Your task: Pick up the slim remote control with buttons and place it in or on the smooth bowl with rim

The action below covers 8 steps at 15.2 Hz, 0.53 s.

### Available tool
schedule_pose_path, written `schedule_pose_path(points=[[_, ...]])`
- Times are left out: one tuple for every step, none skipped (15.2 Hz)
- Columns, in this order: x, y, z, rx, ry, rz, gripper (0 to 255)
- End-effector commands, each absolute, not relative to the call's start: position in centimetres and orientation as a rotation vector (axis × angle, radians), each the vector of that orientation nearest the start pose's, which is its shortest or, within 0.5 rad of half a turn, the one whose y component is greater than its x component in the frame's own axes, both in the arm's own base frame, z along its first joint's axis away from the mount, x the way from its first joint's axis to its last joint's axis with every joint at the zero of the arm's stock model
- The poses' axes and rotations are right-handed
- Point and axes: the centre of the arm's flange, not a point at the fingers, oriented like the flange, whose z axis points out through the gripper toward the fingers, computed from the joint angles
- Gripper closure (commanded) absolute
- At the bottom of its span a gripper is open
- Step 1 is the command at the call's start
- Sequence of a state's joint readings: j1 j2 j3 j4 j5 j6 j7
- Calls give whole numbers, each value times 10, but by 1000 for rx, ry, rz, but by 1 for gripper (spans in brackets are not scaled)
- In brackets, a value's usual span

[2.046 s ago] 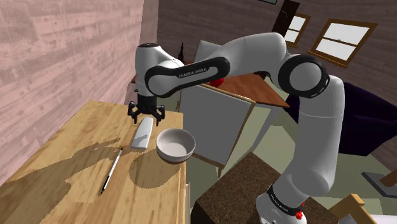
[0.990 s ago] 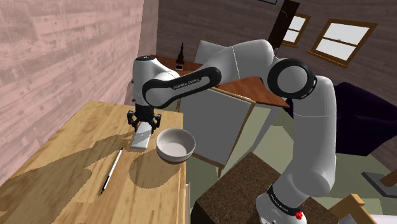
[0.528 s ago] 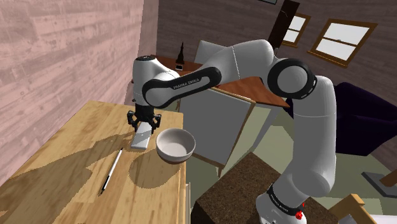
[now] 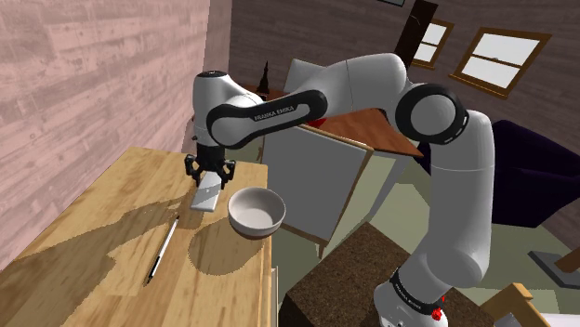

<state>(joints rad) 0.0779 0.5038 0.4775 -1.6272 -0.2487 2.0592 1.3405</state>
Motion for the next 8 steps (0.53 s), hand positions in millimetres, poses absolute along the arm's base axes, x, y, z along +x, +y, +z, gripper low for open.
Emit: schedule_pose_path(points=[[599,308,364,-2947,1103,16,255],[599,308,370,-2947,1103,16,255],[599,308,375,-2947,1103,16,255],[599,308,380,-2947,1103,16,255],[599,308,386,-2947,1103,16,255],[599,308,391,-2947,1103,16,255],[599,308,396,-2947,1103,16,255],[599,308,401,-2947,1103,16,255]])
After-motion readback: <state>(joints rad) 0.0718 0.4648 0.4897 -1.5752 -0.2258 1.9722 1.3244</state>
